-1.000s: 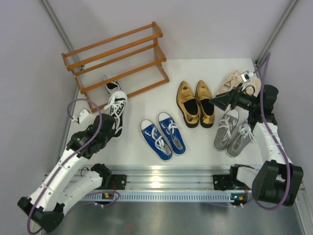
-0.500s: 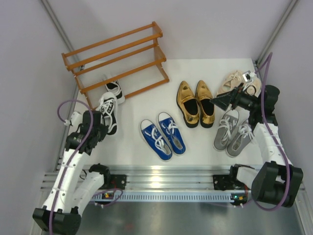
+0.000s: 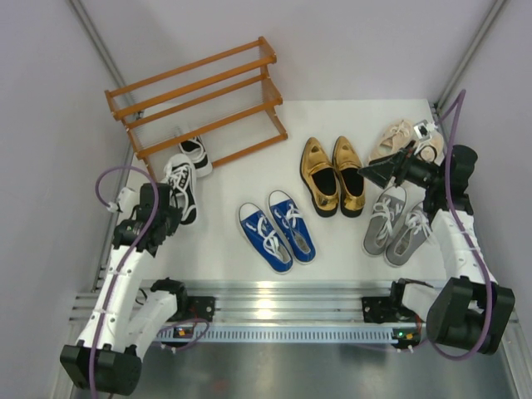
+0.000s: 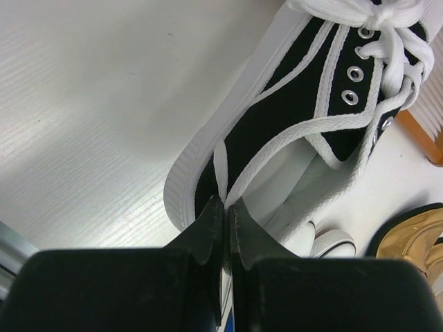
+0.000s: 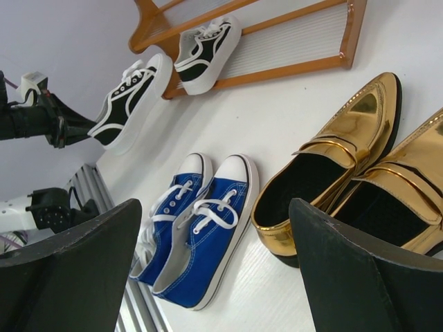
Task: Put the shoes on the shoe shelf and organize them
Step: Place the shoe at the shoe shelf.
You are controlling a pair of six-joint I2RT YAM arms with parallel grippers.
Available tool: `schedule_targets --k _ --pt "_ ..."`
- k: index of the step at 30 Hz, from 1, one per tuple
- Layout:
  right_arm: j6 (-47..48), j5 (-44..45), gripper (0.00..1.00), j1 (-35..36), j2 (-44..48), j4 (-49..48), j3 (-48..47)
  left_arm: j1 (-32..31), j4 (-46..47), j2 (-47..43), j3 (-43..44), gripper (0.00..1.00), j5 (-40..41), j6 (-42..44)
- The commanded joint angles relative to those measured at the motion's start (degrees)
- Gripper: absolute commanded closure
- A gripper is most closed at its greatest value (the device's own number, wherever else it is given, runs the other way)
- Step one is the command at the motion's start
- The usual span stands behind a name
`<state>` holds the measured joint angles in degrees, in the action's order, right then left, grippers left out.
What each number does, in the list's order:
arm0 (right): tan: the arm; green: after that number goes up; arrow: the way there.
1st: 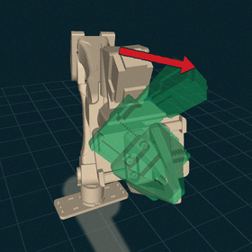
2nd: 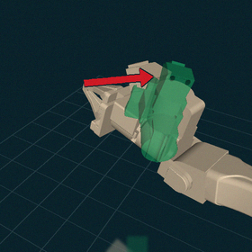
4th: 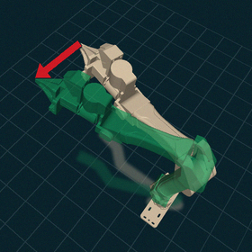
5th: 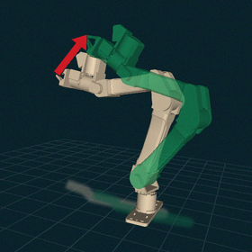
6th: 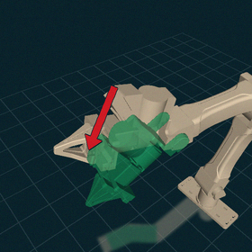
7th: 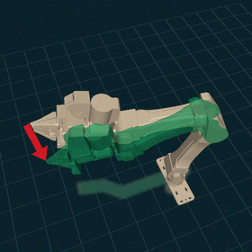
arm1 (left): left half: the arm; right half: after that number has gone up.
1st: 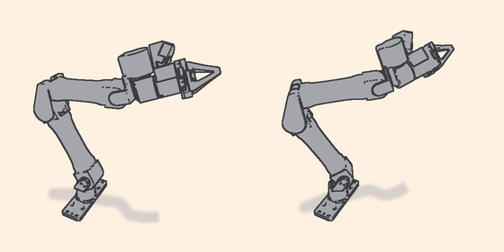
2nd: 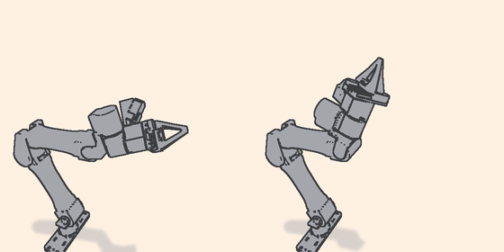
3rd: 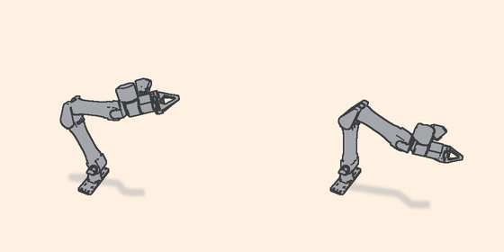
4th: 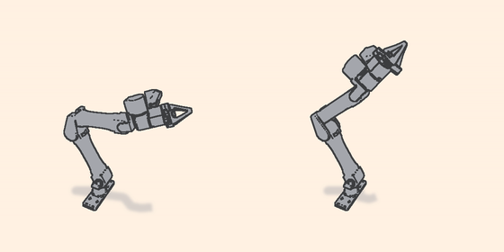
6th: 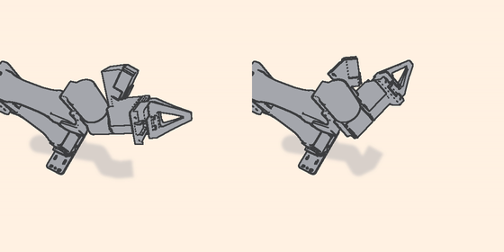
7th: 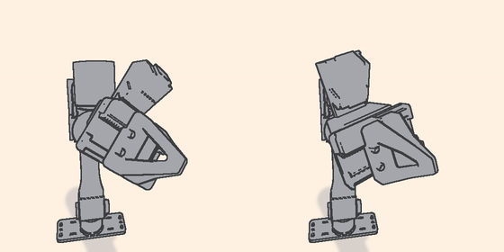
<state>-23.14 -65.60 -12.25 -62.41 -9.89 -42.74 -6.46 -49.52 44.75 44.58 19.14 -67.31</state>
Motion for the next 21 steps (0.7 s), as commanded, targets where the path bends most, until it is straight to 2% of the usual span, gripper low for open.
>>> schedule_targets --k 1,12,21 --pt "0.1 -1.5 0.12 -1.1 1.5 -3.8 0.2 0.5 5.6 -0.9 3.6 1.00 3.8 -1.3" --pt "-0.1 -1.7 0.12 -1.5 1.8 -4.3 0.5 3.1 12.2 5.2 3.5 1.00 1.9 -2.1" --pt "-0.3 -1.8 0.12 -2.1 1.6 -4.5 0.6 5.7 15.6 10.8 6.4 1.00 4.3 -0.8"
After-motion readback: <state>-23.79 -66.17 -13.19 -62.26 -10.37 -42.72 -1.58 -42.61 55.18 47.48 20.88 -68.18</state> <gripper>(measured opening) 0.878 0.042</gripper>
